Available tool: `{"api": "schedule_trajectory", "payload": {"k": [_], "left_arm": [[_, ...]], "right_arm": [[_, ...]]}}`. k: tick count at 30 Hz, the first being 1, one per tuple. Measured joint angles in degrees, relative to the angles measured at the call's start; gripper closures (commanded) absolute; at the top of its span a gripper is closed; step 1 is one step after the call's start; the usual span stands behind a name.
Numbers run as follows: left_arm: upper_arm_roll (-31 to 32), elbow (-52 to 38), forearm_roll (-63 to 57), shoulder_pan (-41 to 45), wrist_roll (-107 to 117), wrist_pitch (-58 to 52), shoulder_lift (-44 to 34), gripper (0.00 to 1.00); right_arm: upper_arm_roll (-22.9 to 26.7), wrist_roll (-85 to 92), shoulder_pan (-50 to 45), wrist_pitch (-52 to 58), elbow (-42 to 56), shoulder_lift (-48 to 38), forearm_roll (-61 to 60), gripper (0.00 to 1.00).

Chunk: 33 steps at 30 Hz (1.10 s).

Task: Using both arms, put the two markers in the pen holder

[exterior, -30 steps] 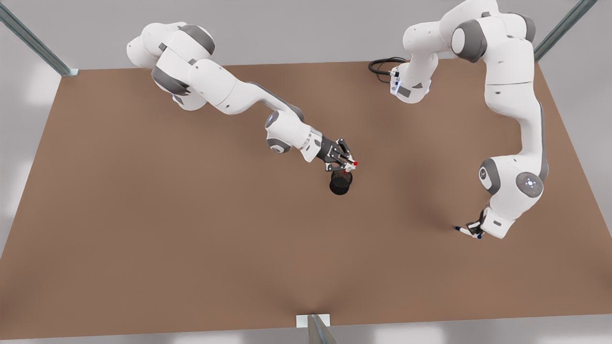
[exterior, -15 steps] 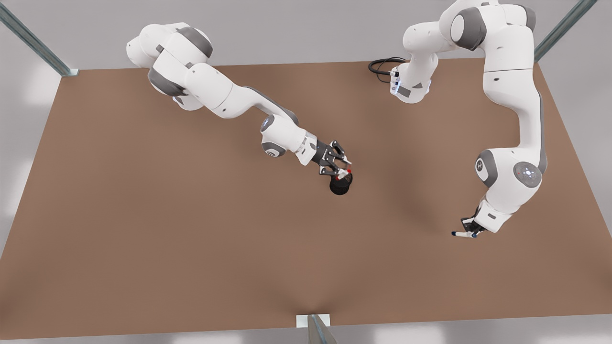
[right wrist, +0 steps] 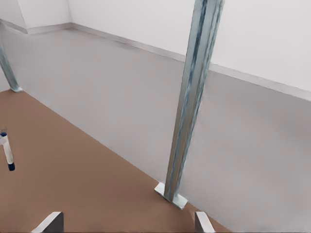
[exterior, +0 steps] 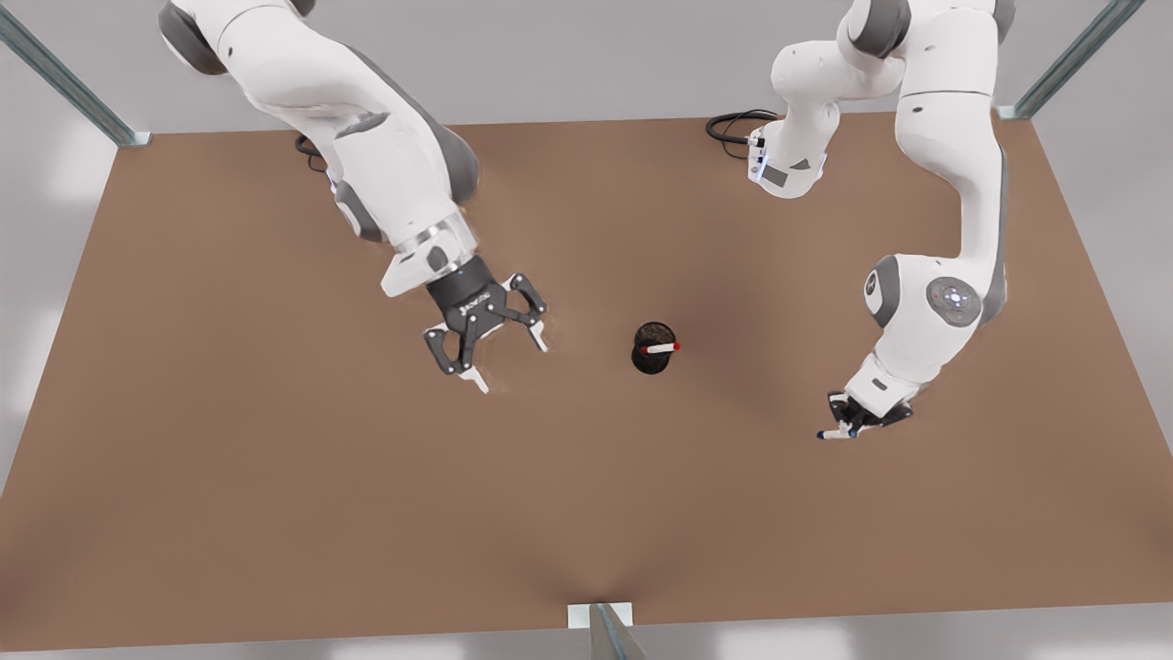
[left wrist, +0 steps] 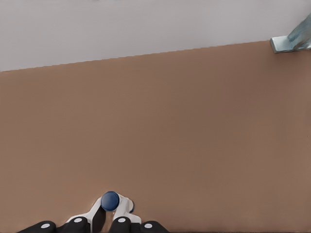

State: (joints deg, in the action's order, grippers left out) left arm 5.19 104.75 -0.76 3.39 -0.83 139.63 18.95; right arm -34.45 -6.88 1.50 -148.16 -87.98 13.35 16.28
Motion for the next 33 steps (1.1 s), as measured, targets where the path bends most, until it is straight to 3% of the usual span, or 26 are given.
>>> {"api": "schedule_trajectory", "payload": {"k": [1, 3, 4, 6, 9, 11, 12, 15, 17, 33], "left_arm": [[0.00, 0.06, 0.01, 1.91, 0.72, -0.71, -0.64, 0.69], [0.00, 0.35, 0.02, 5.61, 2.60, -2.24, -1.86, 0.69], [-0.02, 0.67, 0.02, 7.18, 3.69, -3.08, -2.63, 0.69], [-0.04, 2.72, 0.03, 10.50, 6.19, -4.44, -4.80, 0.69], [-0.09, 7.37, 0.04, 16.35, 10.78, -6.04, -9.44, 0.69], [-0.09, 9.18, 0.03, 20.12, 14.24, -7.27, -11.76, 0.69], [-0.09, 9.56, 0.02, 21.90, 16.07, -7.82, -12.28, 0.69], [-0.08, 9.92, -0.01, 25.58, 21.20, -9.01, -12.42, 0.69], [-0.09, 10.02, -0.01, 26.22, 24.36, -9.53, -12.23, 0.69], [-0.12, 7.56, -0.43, 28.49, 41.68, -10.15, -8.91, 0.69]], "right_arm": [[6.63, -0.19, -2.03, 8.58, 3.29, -1.54, -2.20, 0.00], [24.38, -0.33, -7.01, 22.95, 4.55, -2.99, -6.45, 0.00], [29.01, -0.24, -6.21, 28.61, 4.65, -2.54, -8.14, 0.00], [32.69, -0.05, -4.64, 37.80, 8.20, 1.20, -10.42, 0.00], [33.65, 0.62, -4.73, 49.78, 27.53, 14.13, -12.34, 0.00], [34.00, 1.18, -4.56, 54.92, 31.60, 15.47, -13.06, 0.00], [33.90, 1.45, -4.20, 56.56, 29.99, 14.00, -13.56, 0.00], [32.42, 2.30, -0.80, 55.83, 11.81, 3.68, -14.32, 0.00], [31.31, 2.76, 0.71, 55.81, 7.40, 0.27, -14.61, 0.00], [29.07, 6.40, 2.11, 60.86, 9.71, -0.59, -16.55, 0.00]]}}
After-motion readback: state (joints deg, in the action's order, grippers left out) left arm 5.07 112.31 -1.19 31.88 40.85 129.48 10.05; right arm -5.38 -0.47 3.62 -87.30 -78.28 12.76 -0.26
